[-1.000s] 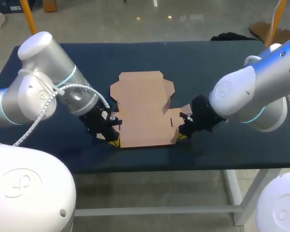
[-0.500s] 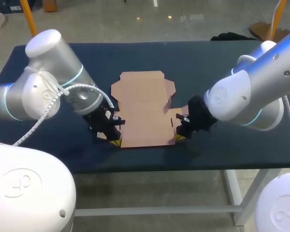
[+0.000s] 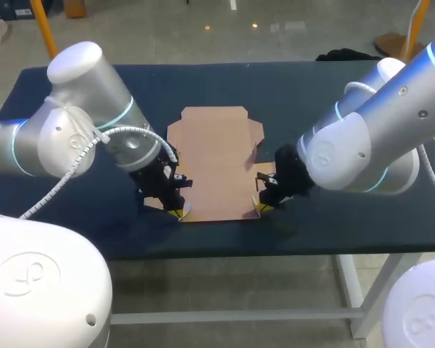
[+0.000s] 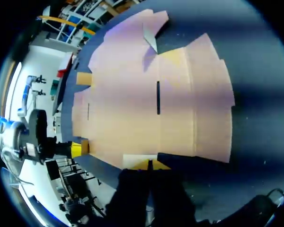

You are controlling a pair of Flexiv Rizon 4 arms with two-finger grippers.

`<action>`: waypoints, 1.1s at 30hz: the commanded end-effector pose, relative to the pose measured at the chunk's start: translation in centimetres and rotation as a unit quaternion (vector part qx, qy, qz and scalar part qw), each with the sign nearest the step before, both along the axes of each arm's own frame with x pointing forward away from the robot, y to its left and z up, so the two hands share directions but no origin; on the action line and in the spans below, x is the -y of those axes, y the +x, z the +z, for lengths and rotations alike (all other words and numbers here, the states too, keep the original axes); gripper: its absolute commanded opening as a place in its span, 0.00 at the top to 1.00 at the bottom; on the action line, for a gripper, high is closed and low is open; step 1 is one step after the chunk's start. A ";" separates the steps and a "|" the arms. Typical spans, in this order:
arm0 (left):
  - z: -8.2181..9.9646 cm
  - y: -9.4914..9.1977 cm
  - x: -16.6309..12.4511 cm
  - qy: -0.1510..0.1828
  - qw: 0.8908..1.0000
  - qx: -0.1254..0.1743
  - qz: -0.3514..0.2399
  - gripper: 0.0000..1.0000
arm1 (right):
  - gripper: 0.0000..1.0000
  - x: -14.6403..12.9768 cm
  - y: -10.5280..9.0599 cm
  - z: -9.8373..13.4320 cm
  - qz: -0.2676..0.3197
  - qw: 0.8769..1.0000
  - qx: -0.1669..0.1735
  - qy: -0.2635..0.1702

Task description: Assemble the packaging by folding the flat box into shape, placing the metal phone stand inside, and closing the box properly

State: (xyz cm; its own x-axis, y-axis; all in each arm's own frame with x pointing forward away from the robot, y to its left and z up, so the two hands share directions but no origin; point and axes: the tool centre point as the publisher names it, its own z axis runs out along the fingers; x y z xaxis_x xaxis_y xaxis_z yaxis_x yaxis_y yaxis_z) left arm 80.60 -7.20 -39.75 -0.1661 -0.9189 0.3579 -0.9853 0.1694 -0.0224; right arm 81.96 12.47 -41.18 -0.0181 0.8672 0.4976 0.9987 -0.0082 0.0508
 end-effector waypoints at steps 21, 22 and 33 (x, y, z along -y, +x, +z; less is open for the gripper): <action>-1.3 0.3 1.4 0.009 0.999 0.029 0.012 1.00 | 1.00 -1.3 -0.8 -0.5 -0.012 0.998 0.024 -0.056; -1.4 0.3 1.4 0.009 0.999 0.029 0.012 1.00 | 1.00 -1.3 -0.8 -0.5 -0.012 0.998 0.024 -0.056; -2.4 0.3 1.6 0.014 0.999 0.026 0.018 1.00 | 1.00 -1.8 -0.8 -0.7 -0.008 0.998 0.028 -0.058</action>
State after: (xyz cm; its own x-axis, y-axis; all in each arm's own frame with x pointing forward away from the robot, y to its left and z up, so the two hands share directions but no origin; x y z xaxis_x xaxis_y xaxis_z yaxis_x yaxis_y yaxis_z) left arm 80.82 -8.36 -41.24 -0.1531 -0.9295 0.3356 -0.9880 0.1373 -0.0706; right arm 81.22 13.56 -41.58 -0.0299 0.9088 0.4163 0.9948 -0.0137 0.1013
